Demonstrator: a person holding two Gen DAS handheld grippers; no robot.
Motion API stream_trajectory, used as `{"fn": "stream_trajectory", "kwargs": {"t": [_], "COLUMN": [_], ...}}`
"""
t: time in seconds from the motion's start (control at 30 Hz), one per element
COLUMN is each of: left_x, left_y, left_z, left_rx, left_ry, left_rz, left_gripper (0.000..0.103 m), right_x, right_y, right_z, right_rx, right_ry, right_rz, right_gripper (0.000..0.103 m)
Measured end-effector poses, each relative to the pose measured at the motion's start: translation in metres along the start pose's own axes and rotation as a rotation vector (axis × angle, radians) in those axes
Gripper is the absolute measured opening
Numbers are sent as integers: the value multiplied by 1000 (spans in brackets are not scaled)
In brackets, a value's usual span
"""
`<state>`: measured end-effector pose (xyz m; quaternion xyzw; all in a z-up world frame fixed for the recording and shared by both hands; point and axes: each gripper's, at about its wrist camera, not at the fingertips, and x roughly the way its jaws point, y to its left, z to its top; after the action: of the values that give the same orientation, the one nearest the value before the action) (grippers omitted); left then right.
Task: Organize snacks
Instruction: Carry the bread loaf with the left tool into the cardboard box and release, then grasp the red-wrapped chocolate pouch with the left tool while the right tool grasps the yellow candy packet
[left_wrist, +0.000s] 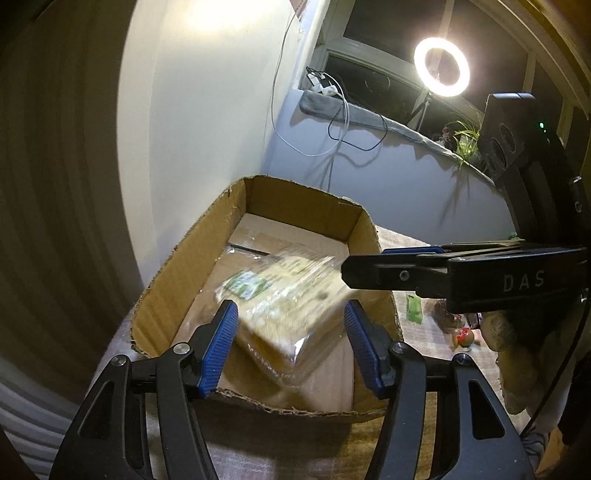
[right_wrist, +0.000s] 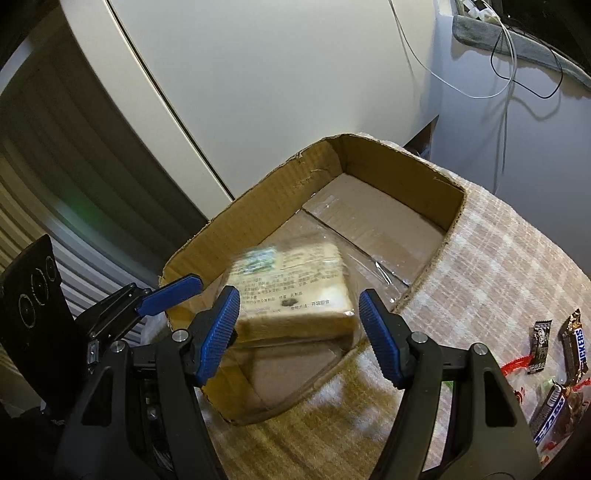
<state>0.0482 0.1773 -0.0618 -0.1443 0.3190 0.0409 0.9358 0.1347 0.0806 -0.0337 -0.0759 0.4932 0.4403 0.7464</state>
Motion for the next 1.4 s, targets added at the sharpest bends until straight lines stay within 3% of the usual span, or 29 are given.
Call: {"fn": "stream_trajectory", "kwargs": {"t": [0.37,0.67,1.03,1.4], "left_x": [-15,-24,-4,31], "left_y": [-13,-49,-100,-148], "left_z": [-2,-2,-7,-17], "left_rx": [22,60,118,153], "left_ry": [-19,-15,31,108], "left_rz": [4,-30,-106,-175], "left_gripper": [59,59,59,59], "right_x": [-26,-72,-135,-166], "right_y": [-8,-35,-112,-184], "right_z": [-13,-48,-113,-178], "right_rx": [7,30,139,273], "right_ry": [-52,-113,-129,-93], "right_rz": [-21,-117,-289,-423], "right_gripper": [70,70,70,70]}}
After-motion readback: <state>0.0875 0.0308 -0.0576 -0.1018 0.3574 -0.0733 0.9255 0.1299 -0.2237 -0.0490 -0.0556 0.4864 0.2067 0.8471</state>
